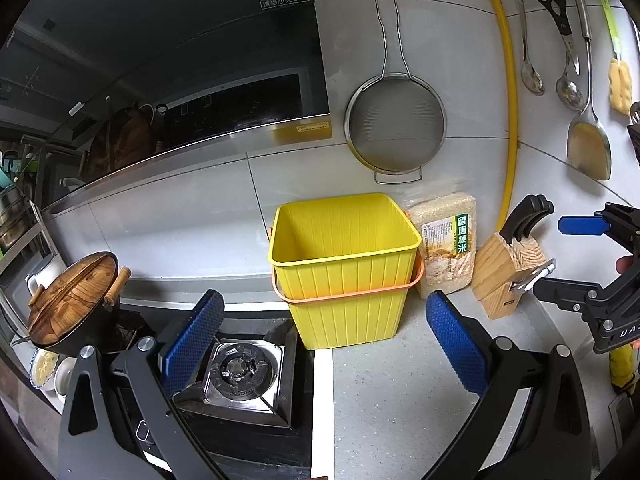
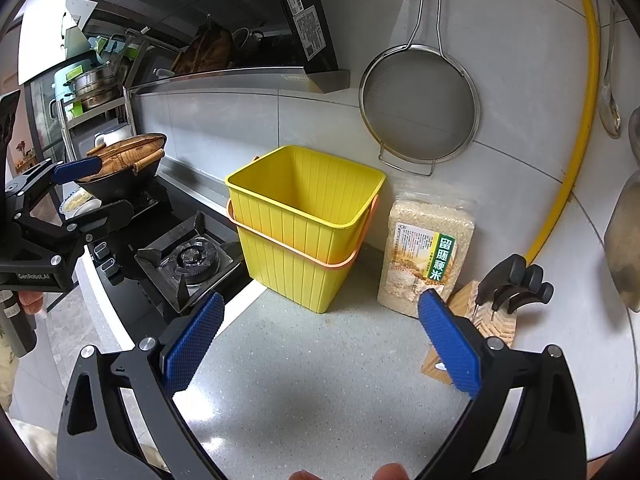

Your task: Collect trash

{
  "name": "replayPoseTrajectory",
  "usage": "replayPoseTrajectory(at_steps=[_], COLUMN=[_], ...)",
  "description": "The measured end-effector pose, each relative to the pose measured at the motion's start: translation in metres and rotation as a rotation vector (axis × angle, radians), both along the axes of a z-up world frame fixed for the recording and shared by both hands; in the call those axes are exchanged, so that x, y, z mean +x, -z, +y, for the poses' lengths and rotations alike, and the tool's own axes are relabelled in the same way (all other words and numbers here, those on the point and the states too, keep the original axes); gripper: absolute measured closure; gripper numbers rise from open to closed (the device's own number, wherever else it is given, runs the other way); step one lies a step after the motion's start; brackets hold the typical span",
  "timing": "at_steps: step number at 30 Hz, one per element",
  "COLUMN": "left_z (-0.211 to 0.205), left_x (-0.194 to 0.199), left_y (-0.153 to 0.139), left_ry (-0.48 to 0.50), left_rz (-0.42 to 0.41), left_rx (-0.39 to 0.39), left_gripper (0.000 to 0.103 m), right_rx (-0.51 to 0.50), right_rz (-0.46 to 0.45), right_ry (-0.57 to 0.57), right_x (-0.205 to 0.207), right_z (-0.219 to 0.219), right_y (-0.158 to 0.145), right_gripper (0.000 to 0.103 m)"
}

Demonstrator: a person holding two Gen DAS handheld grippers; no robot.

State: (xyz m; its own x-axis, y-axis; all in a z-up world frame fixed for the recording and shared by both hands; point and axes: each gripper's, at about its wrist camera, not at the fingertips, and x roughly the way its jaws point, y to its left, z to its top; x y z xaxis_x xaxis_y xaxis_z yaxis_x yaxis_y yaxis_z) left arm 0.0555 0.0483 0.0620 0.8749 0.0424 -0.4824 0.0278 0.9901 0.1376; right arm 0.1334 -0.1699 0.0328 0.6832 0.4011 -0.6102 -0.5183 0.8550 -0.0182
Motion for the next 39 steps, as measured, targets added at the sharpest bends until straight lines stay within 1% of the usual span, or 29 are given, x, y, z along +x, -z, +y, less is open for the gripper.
replayPoseTrajectory(at_steps=[12, 15, 21, 25, 32, 37, 39], left_z=[-0.001, -0.003, -0.005, -0.01, -0.012, -0.009, -0.008], left_x=[-0.002, -0.004, -0.007, -0.011, -0.012, -0.009, -0.009], left_y=[-0.001, -0.001, -0.004, -0.005, -0.006, -0.006, -0.005], left_ry=[0.014, 0.019, 0.037, 0.037, 0.04, 0.034, 0.029], left_rz=[0.002, -0.002, -0.006, -0.019, -0.015, 0.008, 0.004], left_rx=[0.0, 0.011, -0.009, 0.023, 0.028, -0.01, -0.005], left_gripper=[0.004, 0.004, 0.004, 0.004, 0.004, 0.004, 0.004], right_rx=[-0.002, 0.0, 0.0, 0.002, 0.003, 0.004, 0.004], right_rz=[-0.004, -0.005, -0.005, -0.007, -0.008, -0.009, -0.009], right_ry=[0.005, 0.007, 0.009, 0.009, 0.011, 0.016, 0.017], right_x=[-0.002, -0.004, -0.006, -0.009, -0.011, -0.013, -0.013], right_z=[-0.001, -0.001, -0.001, -0.001, -0.002, -0.002, -0.002], right_y=[-0.001, -0.002, -0.003, -0.004, -0.004, -0.005, -0.005], right_gripper=[0.008, 0.008, 0.008, 0.008, 0.008, 0.008, 0.008])
